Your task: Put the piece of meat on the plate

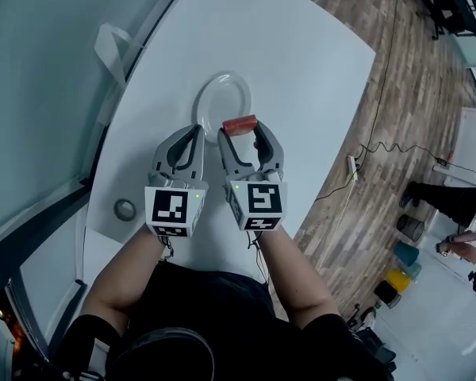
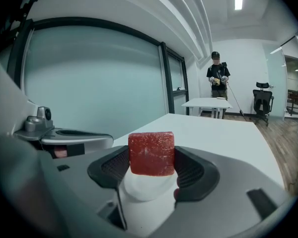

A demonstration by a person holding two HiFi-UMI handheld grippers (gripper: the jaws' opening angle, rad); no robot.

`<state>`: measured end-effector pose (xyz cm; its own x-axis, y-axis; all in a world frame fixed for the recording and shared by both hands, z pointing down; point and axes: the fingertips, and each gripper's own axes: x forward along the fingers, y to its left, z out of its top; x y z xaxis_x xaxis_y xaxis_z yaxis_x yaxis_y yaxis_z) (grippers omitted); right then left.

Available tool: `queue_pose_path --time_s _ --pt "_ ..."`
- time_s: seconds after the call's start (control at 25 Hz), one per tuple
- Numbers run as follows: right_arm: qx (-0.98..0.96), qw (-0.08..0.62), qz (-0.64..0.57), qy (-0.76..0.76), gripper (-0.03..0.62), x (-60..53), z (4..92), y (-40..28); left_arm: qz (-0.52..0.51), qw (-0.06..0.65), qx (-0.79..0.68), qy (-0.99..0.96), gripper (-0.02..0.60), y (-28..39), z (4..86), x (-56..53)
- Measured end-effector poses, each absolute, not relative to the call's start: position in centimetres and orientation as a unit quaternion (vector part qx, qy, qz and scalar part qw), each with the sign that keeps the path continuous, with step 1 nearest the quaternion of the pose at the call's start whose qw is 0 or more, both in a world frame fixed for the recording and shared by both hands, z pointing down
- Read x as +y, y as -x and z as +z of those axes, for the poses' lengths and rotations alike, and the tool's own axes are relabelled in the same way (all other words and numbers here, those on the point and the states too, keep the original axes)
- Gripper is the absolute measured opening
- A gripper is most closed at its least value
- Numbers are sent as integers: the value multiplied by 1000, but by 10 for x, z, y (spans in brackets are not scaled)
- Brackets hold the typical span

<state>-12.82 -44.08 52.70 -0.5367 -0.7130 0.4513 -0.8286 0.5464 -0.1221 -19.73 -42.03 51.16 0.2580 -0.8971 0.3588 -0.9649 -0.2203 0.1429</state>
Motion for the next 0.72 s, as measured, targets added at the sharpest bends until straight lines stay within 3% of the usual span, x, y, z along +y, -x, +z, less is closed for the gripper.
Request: queue_pose_path --time_s 0.72 --pt "-848 259 196 -419 282 -458 580 143 114 200 -601 -765 3 203 550 -437"
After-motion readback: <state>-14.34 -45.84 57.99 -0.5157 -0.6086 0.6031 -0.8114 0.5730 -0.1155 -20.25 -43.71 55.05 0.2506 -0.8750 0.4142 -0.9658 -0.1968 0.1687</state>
